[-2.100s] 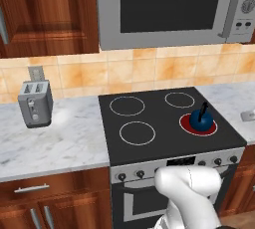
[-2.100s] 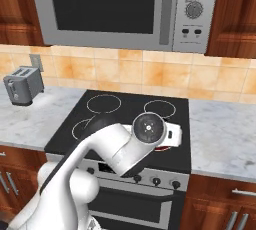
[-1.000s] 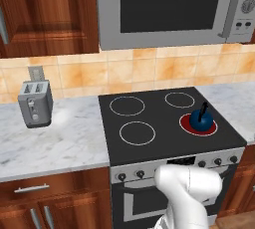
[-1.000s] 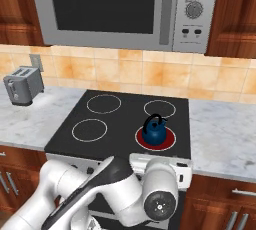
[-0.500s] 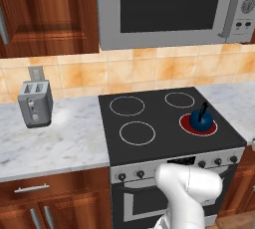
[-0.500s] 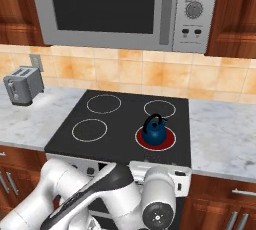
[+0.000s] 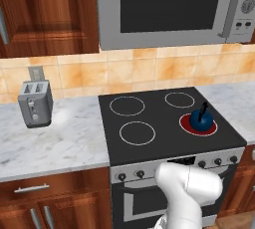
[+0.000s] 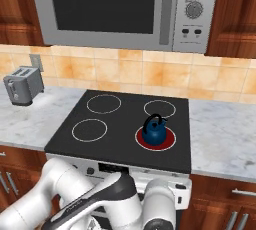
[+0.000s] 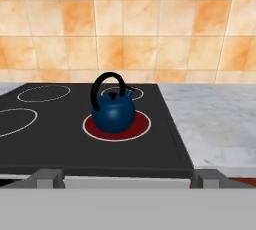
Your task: The kettle is done boiling. Turn off the stove, then wait for 300 timesteps before moving the kettle to the dining table.
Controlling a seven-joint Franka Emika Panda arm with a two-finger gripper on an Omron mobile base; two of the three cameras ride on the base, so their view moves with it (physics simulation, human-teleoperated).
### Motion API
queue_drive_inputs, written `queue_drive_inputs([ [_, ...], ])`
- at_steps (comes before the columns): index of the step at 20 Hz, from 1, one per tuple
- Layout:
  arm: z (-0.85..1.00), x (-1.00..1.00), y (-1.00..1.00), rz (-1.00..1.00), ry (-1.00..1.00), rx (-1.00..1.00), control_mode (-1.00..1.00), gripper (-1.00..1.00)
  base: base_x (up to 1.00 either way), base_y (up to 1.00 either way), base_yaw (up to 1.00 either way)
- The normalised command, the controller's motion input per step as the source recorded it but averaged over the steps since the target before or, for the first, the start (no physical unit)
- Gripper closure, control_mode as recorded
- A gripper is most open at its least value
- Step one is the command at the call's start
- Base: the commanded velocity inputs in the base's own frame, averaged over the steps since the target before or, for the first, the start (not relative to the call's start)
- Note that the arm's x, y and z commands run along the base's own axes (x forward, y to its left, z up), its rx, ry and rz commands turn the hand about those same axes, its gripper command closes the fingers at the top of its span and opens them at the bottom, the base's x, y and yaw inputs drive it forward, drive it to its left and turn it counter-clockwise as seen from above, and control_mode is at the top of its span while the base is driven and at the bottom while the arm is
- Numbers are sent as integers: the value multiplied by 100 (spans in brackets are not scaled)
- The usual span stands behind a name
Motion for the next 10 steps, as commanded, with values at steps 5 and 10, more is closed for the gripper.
queue_drive_inputs([
  [5, -30, -14, -2, 0, -2, 0, -100, -100, 0, 0, 0],
  [10, -31, -6, 0, 0, -1, 0, -100, -100, 0, 0, 0],
])
